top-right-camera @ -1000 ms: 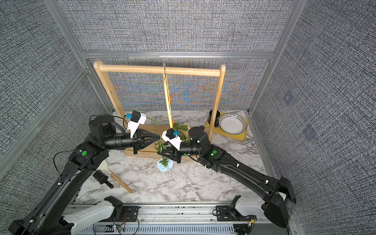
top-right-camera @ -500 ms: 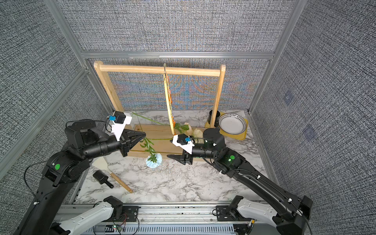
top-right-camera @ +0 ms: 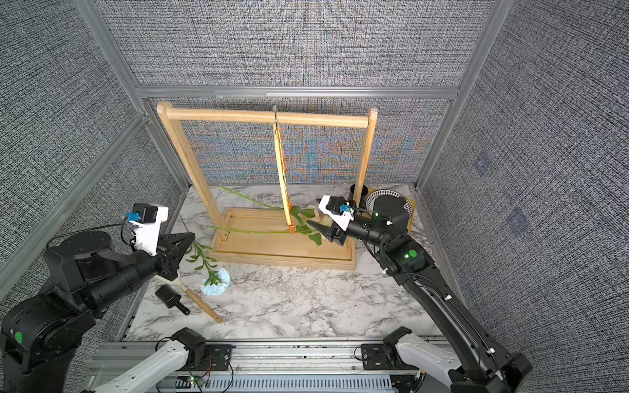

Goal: Dry the flowers on a clothes hanger
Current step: Pick up the flower at the center of the board, then open the clamp at the hanger.

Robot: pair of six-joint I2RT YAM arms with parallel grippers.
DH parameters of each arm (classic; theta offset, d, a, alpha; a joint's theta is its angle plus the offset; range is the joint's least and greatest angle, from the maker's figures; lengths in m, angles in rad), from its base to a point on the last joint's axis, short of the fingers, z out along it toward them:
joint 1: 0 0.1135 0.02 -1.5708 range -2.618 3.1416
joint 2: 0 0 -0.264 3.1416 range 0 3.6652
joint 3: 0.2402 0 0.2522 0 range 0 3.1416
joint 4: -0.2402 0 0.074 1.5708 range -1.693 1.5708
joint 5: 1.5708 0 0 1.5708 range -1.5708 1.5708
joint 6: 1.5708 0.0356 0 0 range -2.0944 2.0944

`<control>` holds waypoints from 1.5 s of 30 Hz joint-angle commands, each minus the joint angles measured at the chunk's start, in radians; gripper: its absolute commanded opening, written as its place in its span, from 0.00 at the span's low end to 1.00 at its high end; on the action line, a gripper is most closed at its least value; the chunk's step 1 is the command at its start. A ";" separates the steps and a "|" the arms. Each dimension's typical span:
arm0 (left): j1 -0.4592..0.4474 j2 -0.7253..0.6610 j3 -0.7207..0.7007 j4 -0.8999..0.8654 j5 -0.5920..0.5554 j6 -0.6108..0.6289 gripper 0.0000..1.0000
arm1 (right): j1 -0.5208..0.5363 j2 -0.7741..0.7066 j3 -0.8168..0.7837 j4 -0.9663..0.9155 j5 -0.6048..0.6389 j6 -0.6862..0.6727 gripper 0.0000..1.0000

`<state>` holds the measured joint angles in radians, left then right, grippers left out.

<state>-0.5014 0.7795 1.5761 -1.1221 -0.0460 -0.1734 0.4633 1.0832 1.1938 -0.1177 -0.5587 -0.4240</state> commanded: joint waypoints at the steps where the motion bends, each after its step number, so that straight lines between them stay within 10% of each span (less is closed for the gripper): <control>1: 0.001 -0.021 -0.002 -0.073 -0.242 -0.060 0.02 | -0.029 0.062 0.055 -0.016 -0.002 0.006 0.60; 12: 0.023 0.026 -0.146 0.089 -0.503 -0.115 0.02 | -0.030 0.204 0.099 -0.013 0.090 -0.096 0.58; 24: 0.438 0.228 -0.234 0.357 0.006 -0.123 0.02 | -0.022 0.311 0.167 -0.076 0.145 -0.236 0.57; 45: 0.463 0.393 -0.492 0.965 0.273 -0.176 0.02 | -0.031 0.521 0.350 -0.132 0.006 -0.454 0.57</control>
<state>-0.0402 1.1679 1.0985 -0.3000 0.1955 -0.3187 0.4313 1.5990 1.5352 -0.2508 -0.5060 -0.8433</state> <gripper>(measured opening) 0.071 0.573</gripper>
